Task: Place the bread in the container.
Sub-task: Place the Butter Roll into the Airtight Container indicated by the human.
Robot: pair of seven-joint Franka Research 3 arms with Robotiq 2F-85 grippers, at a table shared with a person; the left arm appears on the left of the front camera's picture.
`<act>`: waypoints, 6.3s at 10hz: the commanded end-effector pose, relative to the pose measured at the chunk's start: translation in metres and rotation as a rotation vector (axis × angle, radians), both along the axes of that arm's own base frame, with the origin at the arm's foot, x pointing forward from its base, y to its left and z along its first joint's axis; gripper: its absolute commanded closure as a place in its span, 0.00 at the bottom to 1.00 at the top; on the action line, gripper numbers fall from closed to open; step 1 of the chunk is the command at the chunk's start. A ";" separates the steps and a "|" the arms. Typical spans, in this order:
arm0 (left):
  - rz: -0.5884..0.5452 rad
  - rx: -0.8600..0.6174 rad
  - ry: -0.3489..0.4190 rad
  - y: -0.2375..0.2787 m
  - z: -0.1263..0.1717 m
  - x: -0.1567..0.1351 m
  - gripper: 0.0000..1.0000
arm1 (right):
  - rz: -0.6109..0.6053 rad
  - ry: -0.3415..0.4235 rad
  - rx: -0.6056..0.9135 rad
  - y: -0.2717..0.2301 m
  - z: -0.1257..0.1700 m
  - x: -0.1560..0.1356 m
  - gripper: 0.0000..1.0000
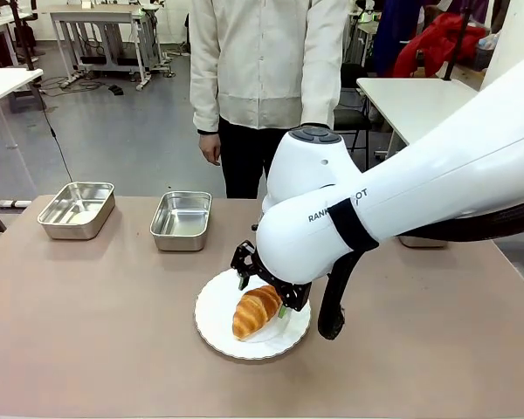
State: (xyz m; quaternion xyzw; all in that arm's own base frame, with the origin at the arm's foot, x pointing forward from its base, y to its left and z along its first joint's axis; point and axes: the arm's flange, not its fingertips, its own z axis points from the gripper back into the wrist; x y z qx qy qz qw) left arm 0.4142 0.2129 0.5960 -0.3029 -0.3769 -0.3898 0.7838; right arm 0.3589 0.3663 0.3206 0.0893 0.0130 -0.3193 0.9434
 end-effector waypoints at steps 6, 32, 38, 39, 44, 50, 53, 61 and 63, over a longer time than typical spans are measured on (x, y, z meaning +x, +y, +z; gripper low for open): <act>-0.010 -0.004 -0.010 0.000 0.001 -0.002 0.00 | -0.001 0.047 -0.007 0.014 -0.019 0.008 0.00; -0.010 -0.004 -0.010 0.000 0.001 -0.002 0.00 | 0.250 0.043 0.055 -0.041 0.137 0.083 0.45; -0.010 -0.004 -0.010 0.000 0.001 -0.002 0.00 | 0.533 0.053 0.012 -0.130 0.135 0.198 0.45; -0.010 -0.004 -0.010 0.000 0.001 -0.002 0.00 | 0.555 0.041 -0.002 -0.138 0.125 0.207 0.45; -0.010 -0.004 -0.010 0.000 0.001 -0.002 0.00 | 0.649 0.023 0.013 -0.140 0.098 0.216 0.45; -0.010 -0.004 -0.010 0.000 0.001 -0.002 0.00 | 0.668 -0.091 0.030 -0.154 0.084 0.252 0.45; -0.010 -0.004 -0.010 0.000 0.001 -0.002 0.00 | 0.684 -0.053 0.063 -0.159 0.072 0.264 0.45; -0.010 -0.004 -0.010 0.000 0.001 -0.002 0.00 | 0.671 -0.056 0.031 -0.145 0.049 0.278 0.00; -0.010 -0.004 -0.010 0.000 0.001 -0.002 0.00 | 0.674 -0.069 0.027 -0.140 0.055 0.273 0.00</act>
